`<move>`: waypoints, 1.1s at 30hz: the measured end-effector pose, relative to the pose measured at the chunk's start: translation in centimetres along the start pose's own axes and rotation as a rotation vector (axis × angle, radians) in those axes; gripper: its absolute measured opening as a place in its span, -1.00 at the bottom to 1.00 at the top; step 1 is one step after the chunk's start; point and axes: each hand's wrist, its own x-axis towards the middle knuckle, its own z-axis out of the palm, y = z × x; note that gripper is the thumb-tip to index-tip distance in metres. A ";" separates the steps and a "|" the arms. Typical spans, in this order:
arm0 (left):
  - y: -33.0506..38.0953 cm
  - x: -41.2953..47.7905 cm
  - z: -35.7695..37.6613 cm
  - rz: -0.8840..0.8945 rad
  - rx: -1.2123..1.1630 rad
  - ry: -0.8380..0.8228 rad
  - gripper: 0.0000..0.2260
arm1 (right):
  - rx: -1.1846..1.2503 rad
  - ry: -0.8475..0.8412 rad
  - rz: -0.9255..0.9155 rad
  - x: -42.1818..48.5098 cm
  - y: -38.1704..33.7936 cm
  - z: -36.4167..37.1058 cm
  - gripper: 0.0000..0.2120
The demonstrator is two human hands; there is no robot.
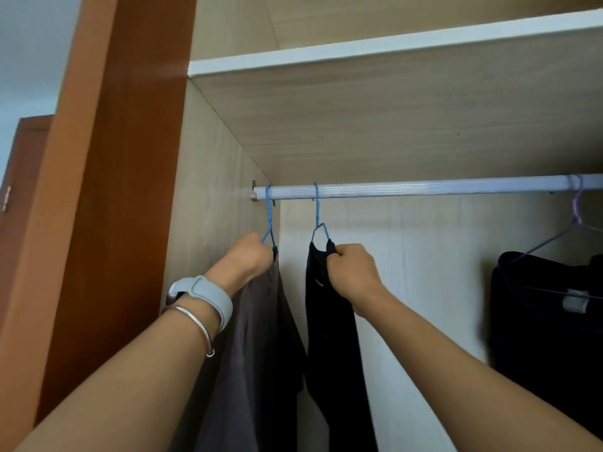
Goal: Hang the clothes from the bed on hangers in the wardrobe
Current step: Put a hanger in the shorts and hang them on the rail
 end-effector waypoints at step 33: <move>2.8 -5.2 8.5 0.231 0.050 0.251 -0.72 | -1.269 0.468 0.349 -5.7 12.7 -32.1 -0.47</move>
